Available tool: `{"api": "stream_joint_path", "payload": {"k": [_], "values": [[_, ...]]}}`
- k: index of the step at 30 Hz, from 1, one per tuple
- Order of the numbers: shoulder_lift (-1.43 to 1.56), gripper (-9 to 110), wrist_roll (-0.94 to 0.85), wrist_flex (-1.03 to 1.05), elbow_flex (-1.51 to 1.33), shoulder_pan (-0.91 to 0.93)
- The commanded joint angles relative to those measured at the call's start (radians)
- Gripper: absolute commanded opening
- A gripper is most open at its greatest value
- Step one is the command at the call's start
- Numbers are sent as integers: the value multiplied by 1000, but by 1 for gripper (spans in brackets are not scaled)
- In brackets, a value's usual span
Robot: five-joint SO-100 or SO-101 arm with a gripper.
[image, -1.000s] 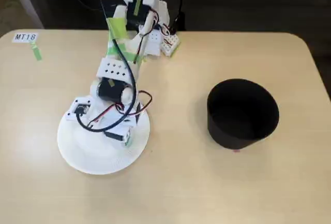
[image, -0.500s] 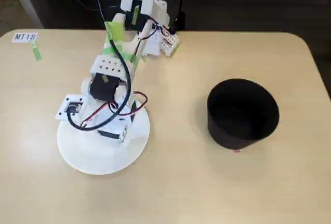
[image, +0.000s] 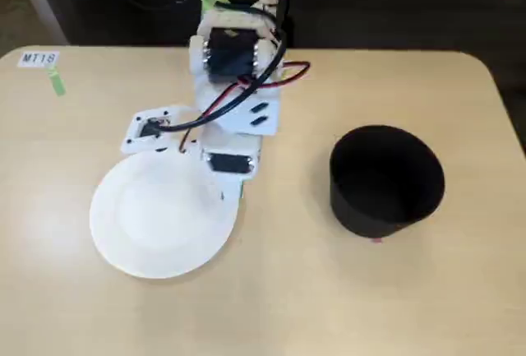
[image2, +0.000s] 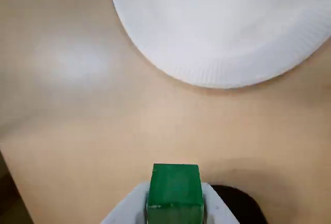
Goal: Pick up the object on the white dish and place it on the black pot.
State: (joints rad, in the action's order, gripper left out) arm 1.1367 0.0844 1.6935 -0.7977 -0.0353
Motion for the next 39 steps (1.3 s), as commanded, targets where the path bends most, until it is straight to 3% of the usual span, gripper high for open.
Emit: {"api": "stream_joint_path", "payload": {"k": [1, 12, 19, 24, 39], "values": [[81, 0, 32, 0, -2, -101], [15, 0, 129, -5, 44, -440], [-262, 0, 123, -5, 336, -578], [-408, 0, 118, -5, 497, -621], [-515, 0, 92, -2, 520, -632]]}}
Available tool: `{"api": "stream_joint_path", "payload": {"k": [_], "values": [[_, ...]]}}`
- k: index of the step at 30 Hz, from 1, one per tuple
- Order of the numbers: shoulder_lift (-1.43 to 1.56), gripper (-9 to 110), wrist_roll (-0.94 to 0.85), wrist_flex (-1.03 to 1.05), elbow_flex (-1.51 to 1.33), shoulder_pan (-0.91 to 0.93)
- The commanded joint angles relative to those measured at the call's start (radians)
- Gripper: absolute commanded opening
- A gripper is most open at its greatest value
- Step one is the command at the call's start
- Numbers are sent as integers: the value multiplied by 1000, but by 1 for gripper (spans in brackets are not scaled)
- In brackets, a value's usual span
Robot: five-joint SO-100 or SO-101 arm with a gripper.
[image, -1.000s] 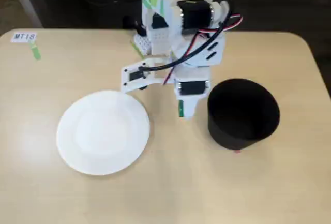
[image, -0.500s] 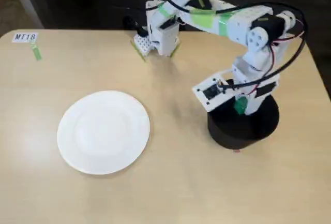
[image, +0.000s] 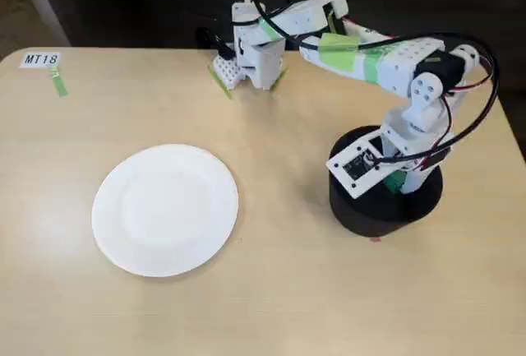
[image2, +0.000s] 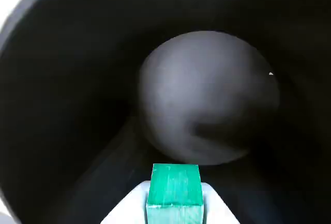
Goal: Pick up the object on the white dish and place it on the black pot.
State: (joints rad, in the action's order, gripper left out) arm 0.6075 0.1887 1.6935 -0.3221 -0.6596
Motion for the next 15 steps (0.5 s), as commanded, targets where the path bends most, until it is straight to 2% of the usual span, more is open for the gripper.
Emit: {"api": "stream_joint_path", "payload": {"k": [1, 3, 6, 8, 15], "values": [[15, 0, -12, -2, 44, -8], [25, 1, -6, 0, 35, -6], [40, 16, -37, 0, 29, -14], [49, 20, -40, 2, 25, -17], [91, 22, -41, 2, -32, -8]]}}
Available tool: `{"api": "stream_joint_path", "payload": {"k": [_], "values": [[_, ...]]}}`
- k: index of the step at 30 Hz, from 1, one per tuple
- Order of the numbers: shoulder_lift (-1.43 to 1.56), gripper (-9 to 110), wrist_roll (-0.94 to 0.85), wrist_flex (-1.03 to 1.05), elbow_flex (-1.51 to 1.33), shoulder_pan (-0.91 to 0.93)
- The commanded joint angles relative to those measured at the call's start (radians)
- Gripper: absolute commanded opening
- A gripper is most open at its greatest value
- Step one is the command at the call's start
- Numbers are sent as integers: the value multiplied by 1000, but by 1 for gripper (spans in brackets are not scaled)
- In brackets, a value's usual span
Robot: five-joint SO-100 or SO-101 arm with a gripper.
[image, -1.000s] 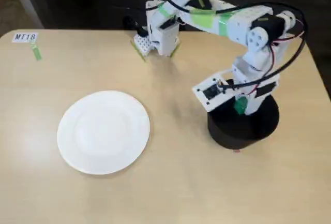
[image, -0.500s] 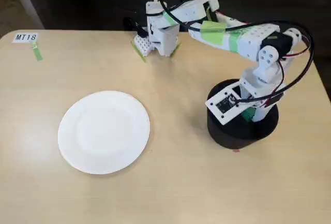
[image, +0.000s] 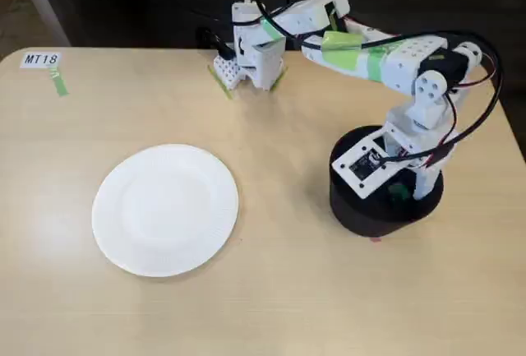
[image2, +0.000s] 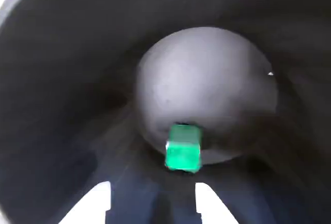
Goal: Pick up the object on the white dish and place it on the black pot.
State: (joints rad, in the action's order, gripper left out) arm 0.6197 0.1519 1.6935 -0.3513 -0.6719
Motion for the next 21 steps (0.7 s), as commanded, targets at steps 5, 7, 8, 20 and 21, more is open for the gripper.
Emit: {"api": "stream_joint_path", "payload": {"k": [5, 7, 8, 20, 21], "values": [[195, 0, 31, 2, -120, 51], [282, 0, 26, 2, -172, 74], [328, 0, 18, 2, -184, 84], [759, 0, 0, 0, -204, 216], [788, 0, -3, 0, -216, 233]]}}
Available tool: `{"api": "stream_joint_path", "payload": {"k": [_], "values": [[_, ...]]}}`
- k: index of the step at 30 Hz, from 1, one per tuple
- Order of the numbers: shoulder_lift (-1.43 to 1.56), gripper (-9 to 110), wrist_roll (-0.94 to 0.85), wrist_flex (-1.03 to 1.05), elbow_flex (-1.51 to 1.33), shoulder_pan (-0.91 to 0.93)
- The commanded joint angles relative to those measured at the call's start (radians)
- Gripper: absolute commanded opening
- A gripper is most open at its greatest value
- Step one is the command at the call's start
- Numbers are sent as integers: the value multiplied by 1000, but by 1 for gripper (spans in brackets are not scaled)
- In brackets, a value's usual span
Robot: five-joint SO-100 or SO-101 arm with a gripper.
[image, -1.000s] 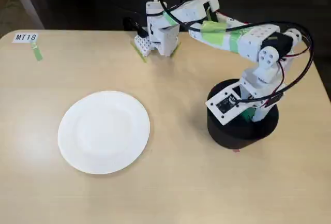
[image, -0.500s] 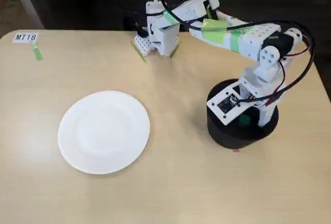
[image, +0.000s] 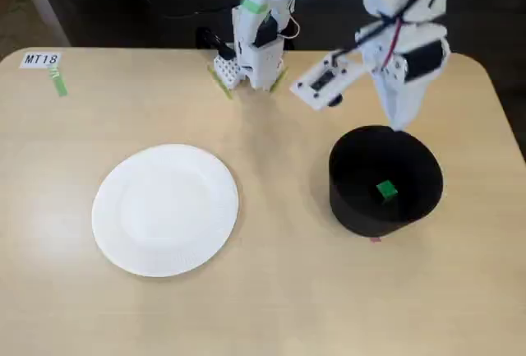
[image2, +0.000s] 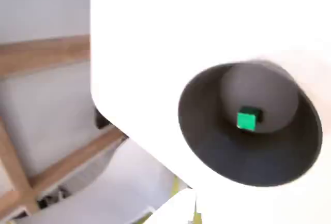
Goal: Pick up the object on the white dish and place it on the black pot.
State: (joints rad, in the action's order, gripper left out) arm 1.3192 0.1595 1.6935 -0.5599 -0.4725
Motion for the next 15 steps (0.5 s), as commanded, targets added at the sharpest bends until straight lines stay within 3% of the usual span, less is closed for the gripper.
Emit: {"api": "stream_joint_path", "payload": {"k": [1, 15], "values": [[126, 0, -12, 0, -26, 52], [838, 0, -9, -61, -492, 296]]}}
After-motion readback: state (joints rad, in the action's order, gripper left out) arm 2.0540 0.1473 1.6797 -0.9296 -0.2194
